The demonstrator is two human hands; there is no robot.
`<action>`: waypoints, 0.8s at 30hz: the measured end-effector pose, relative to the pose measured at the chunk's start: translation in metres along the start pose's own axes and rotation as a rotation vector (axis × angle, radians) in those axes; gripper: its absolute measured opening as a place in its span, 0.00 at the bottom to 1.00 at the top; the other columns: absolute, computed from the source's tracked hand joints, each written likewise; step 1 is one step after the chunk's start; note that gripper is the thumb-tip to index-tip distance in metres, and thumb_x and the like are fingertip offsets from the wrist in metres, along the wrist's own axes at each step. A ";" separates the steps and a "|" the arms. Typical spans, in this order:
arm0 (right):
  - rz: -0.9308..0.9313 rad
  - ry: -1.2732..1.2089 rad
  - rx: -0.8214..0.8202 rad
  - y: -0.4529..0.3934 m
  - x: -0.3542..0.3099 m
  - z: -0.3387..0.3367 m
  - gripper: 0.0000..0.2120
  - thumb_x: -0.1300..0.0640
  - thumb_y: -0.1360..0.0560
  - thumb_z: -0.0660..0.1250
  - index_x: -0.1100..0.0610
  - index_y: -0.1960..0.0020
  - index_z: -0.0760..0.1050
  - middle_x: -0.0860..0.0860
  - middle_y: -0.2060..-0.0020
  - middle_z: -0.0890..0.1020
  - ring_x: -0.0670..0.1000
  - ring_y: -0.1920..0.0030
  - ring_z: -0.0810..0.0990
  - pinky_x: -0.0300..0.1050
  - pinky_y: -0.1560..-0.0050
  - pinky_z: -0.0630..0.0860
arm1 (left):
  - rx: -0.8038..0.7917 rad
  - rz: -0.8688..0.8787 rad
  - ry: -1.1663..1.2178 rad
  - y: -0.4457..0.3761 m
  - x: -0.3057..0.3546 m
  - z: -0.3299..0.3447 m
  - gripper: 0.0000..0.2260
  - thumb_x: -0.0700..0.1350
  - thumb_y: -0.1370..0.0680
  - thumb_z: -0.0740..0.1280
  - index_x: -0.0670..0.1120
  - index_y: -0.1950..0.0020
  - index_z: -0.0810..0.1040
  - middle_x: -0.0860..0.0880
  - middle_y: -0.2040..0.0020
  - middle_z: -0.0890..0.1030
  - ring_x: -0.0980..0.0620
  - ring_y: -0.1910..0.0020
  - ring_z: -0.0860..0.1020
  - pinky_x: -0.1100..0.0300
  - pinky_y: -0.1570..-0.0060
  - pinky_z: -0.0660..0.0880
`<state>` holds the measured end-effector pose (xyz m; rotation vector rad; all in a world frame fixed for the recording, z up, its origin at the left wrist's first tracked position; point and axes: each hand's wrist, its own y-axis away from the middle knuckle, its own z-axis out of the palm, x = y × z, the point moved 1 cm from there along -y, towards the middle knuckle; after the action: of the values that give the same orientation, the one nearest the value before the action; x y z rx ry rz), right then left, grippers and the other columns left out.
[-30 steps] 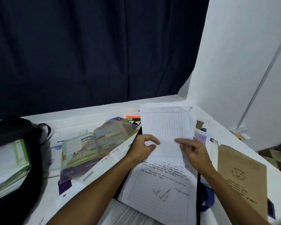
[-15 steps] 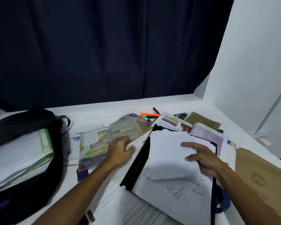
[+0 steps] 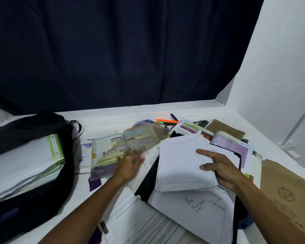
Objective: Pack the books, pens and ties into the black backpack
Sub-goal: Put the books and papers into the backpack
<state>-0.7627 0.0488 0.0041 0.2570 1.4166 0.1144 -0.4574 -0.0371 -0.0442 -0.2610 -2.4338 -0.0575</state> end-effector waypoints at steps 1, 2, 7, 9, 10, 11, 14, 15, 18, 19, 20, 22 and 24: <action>0.006 0.002 0.000 0.000 -0.001 0.005 0.25 0.79 0.32 0.66 0.58 0.42 0.79 0.52 0.37 0.77 0.46 0.42 0.78 0.53 0.32 0.68 | -0.009 -0.001 0.092 -0.001 0.002 -0.004 0.19 0.58 0.20 0.60 0.55 0.31 0.75 0.51 0.27 0.70 0.46 0.26 0.65 0.44 0.26 0.59; 0.012 0.009 0.004 -0.001 -0.001 0.009 0.25 0.79 0.32 0.66 0.58 0.41 0.79 0.51 0.37 0.77 0.45 0.44 0.79 0.51 0.33 0.70 | -0.012 -0.005 0.177 -0.001 0.004 -0.007 0.20 0.60 0.21 0.60 0.54 0.32 0.76 0.51 0.29 0.73 0.47 0.28 0.68 0.47 0.28 0.63; 0.066 0.028 0.058 -0.013 -0.010 0.040 0.26 0.77 0.32 0.68 0.59 0.38 0.78 0.53 0.38 0.77 0.52 0.46 0.80 0.44 0.52 0.81 | 0.049 -0.007 0.275 -0.002 0.015 -0.014 0.14 0.51 0.18 0.61 0.51 0.36 0.79 0.51 0.36 0.80 0.49 0.34 0.75 0.54 0.32 0.69; 0.057 0.042 0.108 -0.020 -0.016 0.055 0.27 0.76 0.32 0.68 0.61 0.36 0.76 0.54 0.38 0.76 0.53 0.46 0.79 0.42 0.58 0.79 | 0.055 -0.002 0.230 -0.002 0.020 -0.017 0.16 0.56 0.19 0.59 0.53 0.38 0.80 0.51 0.40 0.82 0.48 0.38 0.77 0.49 0.34 0.70; 0.045 0.050 0.128 -0.024 -0.019 0.063 0.27 0.76 0.33 0.69 0.61 0.35 0.75 0.54 0.37 0.75 0.54 0.44 0.77 0.41 0.57 0.78 | 0.060 0.005 0.189 -0.002 0.022 -0.020 0.19 0.59 0.21 0.56 0.54 0.38 0.80 0.52 0.41 0.82 0.48 0.38 0.77 0.46 0.34 0.68; 0.037 0.046 0.145 -0.029 -0.019 0.070 0.28 0.76 0.33 0.69 0.62 0.35 0.75 0.55 0.35 0.75 0.56 0.42 0.76 0.41 0.55 0.77 | 0.062 0.008 0.152 -0.003 0.023 -0.023 0.22 0.61 0.23 0.54 0.55 0.38 0.80 0.52 0.41 0.82 0.47 0.38 0.76 0.43 0.33 0.66; 0.049 0.074 0.196 -0.043 -0.014 0.089 0.29 0.76 0.33 0.68 0.62 0.33 0.73 0.57 0.33 0.72 0.59 0.37 0.73 0.44 0.49 0.75 | 0.055 0.005 0.078 -0.006 0.024 -0.029 0.26 0.63 0.25 0.51 0.54 0.37 0.79 0.52 0.36 0.79 0.45 0.34 0.73 0.40 0.31 0.62; 0.053 0.100 0.215 -0.047 -0.012 0.094 0.29 0.75 0.32 0.68 0.61 0.33 0.72 0.57 0.32 0.72 0.59 0.36 0.72 0.45 0.46 0.75 | 0.043 0.007 0.064 -0.006 0.023 -0.030 0.27 0.64 0.26 0.51 0.54 0.37 0.79 0.52 0.35 0.79 0.45 0.34 0.73 0.40 0.31 0.62; 0.049 0.128 0.267 -0.057 -0.003 0.112 0.31 0.75 0.32 0.67 0.61 0.31 0.70 0.56 0.30 0.69 0.59 0.34 0.71 0.51 0.37 0.73 | 0.008 -0.018 0.090 -0.006 0.022 -0.031 0.26 0.64 0.22 0.54 0.51 0.34 0.78 0.50 0.33 0.77 0.45 0.32 0.72 0.46 0.30 0.64; 0.043 0.139 0.281 -0.059 0.000 0.119 0.31 0.75 0.32 0.67 0.61 0.30 0.69 0.56 0.29 0.69 0.59 0.33 0.70 0.52 0.35 0.72 | 0.005 -0.022 0.099 -0.006 0.023 -0.030 0.22 0.60 0.19 0.56 0.50 0.33 0.78 0.48 0.32 0.77 0.46 0.31 0.72 0.49 0.31 0.65; 0.033 0.153 0.288 -0.061 0.003 0.126 0.31 0.74 0.31 0.68 0.61 0.30 0.69 0.56 0.29 0.69 0.58 0.32 0.70 0.52 0.34 0.71 | 0.008 -0.023 0.101 -0.006 0.024 -0.030 0.19 0.56 0.18 0.58 0.49 0.33 0.77 0.47 0.32 0.76 0.46 0.31 0.72 0.52 0.31 0.66; 0.016 0.192 0.271 -0.063 0.006 0.140 0.32 0.73 0.30 0.69 0.62 0.28 0.67 0.57 0.29 0.68 0.57 0.31 0.69 0.48 0.33 0.69 | 0.008 -0.023 0.110 -0.007 0.023 -0.030 0.17 0.53 0.17 0.59 0.48 0.33 0.77 0.46 0.32 0.76 0.46 0.31 0.71 0.56 0.32 0.67; 0.006 0.253 0.210 -0.064 0.006 0.153 0.32 0.69 0.29 0.70 0.62 0.27 0.65 0.56 0.28 0.68 0.56 0.30 0.68 0.43 0.34 0.66 | 0.001 -0.025 0.129 -0.007 0.023 -0.029 0.18 0.53 0.17 0.59 0.49 0.32 0.76 0.45 0.30 0.74 0.47 0.28 0.69 0.57 0.30 0.65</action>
<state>-0.6153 -0.0285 0.0032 0.4317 1.6816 0.0028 -0.4579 -0.0432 -0.0073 -0.2199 -2.3093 -0.0819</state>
